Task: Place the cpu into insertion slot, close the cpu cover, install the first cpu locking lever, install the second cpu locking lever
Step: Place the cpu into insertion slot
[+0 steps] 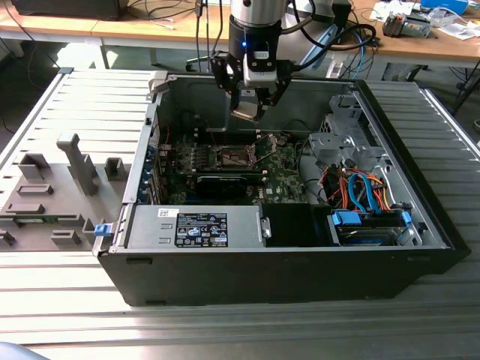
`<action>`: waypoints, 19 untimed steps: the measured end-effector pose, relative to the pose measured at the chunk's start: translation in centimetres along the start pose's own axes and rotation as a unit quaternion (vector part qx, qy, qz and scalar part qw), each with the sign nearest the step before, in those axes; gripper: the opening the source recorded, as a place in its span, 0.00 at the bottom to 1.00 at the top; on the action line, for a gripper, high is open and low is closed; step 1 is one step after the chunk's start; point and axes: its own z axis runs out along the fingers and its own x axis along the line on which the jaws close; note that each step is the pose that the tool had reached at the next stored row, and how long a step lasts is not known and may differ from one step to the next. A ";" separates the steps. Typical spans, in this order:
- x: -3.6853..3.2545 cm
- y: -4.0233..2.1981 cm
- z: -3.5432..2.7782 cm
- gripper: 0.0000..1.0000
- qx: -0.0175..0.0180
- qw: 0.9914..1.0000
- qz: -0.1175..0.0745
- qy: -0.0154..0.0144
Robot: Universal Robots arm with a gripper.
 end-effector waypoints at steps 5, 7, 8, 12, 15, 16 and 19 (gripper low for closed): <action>0.00 0.00 0.00 0.54 0.000 1.000 0.019 -0.002; 0.00 0.00 0.00 0.54 0.000 1.000 0.028 -0.002; 0.00 0.00 0.00 0.54 -0.001 1.000 0.031 -0.003; 0.00 0.00 0.00 0.54 -0.001 0.999 0.046 -0.004; 0.00 0.00 0.00 0.54 -0.001 0.999 0.052 -0.005; 0.00 0.00 0.00 0.54 -0.001 0.999 0.054 -0.005; 0.00 0.00 0.00 0.54 -0.001 0.998 0.058 -0.005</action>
